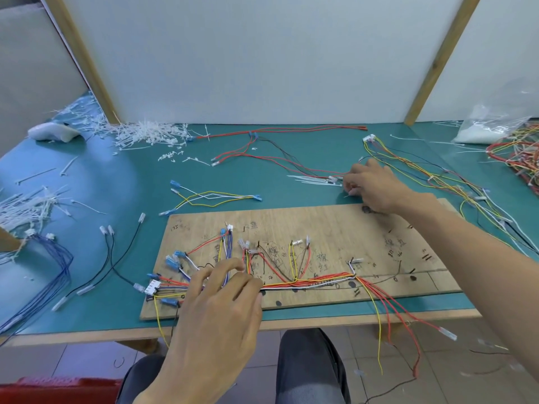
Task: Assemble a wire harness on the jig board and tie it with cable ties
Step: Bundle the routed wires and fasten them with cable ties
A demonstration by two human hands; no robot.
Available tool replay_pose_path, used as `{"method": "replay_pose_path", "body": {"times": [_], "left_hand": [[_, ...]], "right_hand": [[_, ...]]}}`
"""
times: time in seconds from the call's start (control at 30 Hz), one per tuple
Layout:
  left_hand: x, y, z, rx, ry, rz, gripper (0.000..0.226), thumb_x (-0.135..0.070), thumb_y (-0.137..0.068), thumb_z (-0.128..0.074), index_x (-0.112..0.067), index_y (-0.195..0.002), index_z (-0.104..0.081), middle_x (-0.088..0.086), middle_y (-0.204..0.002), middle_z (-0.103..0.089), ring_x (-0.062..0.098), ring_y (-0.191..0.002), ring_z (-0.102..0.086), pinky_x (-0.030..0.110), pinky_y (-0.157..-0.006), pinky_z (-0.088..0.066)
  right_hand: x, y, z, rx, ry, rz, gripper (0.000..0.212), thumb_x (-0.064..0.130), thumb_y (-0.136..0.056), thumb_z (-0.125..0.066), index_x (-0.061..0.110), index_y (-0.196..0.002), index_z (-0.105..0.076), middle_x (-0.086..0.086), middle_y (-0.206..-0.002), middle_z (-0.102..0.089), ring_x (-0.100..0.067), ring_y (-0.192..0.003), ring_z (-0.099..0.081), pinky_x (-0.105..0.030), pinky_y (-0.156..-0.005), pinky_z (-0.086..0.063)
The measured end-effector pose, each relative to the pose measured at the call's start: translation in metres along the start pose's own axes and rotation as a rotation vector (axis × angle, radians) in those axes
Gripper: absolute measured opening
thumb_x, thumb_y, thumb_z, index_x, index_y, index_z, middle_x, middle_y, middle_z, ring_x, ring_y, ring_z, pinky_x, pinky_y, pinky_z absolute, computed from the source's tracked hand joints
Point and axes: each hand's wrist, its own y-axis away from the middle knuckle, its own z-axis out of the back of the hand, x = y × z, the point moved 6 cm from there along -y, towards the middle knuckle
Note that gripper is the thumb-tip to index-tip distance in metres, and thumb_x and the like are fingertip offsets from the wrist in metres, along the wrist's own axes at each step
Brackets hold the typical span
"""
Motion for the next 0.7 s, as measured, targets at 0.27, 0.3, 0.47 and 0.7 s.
{"method": "replay_pose_path", "body": {"times": [0.27, 0.3, 0.47, 0.7], "left_hand": [[0.000, 0.000, 0.003, -0.087, 0.129, 0.026, 0.018, -0.027, -0.100, -0.056, -0.024, -0.109, -0.071, -0.016, -0.108, -0.067, 0.016, -0.120, -0.056, 0.041, -0.100, -0.042], [0.000, -0.001, 0.003, -0.081, 0.146, 0.042, 0.020, -0.029, -0.101, -0.055, -0.025, -0.110, -0.071, -0.016, -0.108, -0.067, 0.015, -0.120, -0.056, 0.039, -0.101, -0.041], [-0.003, -0.012, 0.006, -0.027, 0.268, 0.135, 0.020, -0.034, -0.102, -0.053, -0.032, -0.114, -0.069, -0.025, -0.113, -0.063, 0.005, -0.122, -0.050, 0.030, -0.102, -0.038], [-0.004, -0.032, 0.006, -0.021, 0.478, 0.309, 0.030, -0.047, -0.103, -0.050, -0.036, -0.127, -0.064, -0.031, -0.115, -0.057, -0.003, -0.120, -0.050, 0.027, -0.101, -0.043]], "right_hand": [[-0.002, 0.020, 0.037, -0.555, -0.791, -0.165, 0.016, 0.001, -0.103, -0.055, 0.014, -0.093, -0.059, -0.004, -0.083, -0.068, -0.022, -0.082, -0.061, -0.030, -0.070, -0.045], [0.000, 0.023, 0.043, -0.608, -0.859, -0.182, 0.015, 0.005, -0.103, -0.059, 0.017, -0.095, -0.062, -0.002, -0.082, -0.068, -0.015, -0.080, -0.061, -0.024, -0.066, -0.042], [0.035, 0.034, 0.063, -0.620, -0.991, -0.107, 0.013, 0.015, -0.102, -0.068, 0.025, -0.100, -0.075, 0.003, -0.083, -0.074, -0.013, -0.081, -0.066, -0.020, -0.066, -0.044], [0.134, 0.079, 0.072, -0.386, -1.356, 0.060, 0.021, -0.004, -0.104, -0.058, 0.014, -0.097, -0.067, -0.003, -0.083, -0.074, -0.019, -0.066, -0.064, -0.032, -0.066, -0.054]]}}
